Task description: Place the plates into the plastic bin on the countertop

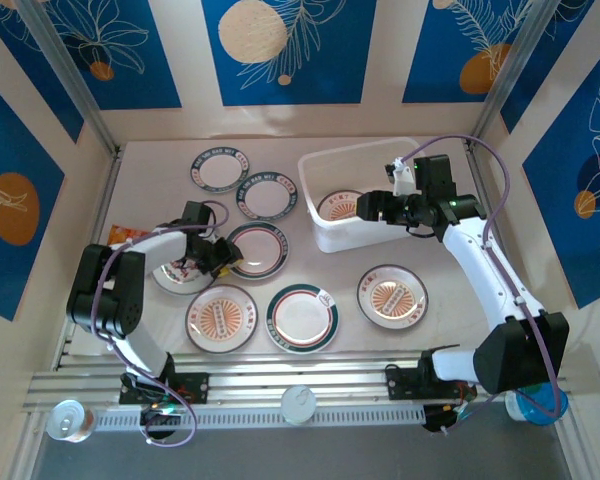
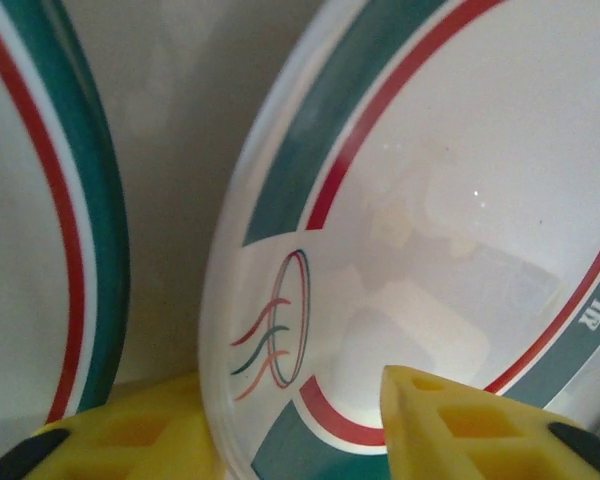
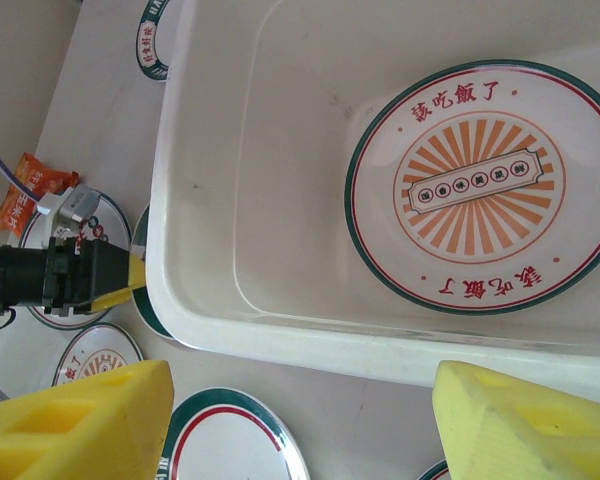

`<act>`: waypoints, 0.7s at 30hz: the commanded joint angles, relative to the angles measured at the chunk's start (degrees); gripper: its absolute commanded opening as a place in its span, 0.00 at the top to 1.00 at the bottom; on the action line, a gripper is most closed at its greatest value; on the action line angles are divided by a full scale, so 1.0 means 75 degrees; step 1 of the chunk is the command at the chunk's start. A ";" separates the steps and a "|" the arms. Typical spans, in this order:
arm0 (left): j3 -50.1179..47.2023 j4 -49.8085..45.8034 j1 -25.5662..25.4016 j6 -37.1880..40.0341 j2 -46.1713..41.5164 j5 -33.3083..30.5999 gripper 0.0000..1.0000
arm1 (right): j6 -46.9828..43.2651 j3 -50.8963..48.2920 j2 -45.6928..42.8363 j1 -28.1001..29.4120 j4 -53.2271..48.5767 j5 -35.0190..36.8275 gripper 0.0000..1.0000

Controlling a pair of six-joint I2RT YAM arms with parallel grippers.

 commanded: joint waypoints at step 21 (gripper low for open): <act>-0.0039 -0.0043 -0.0105 0.0455 -0.1115 0.0484 1.00 | 0.0436 0.0018 -0.0611 0.0459 -0.0030 0.0163 0.31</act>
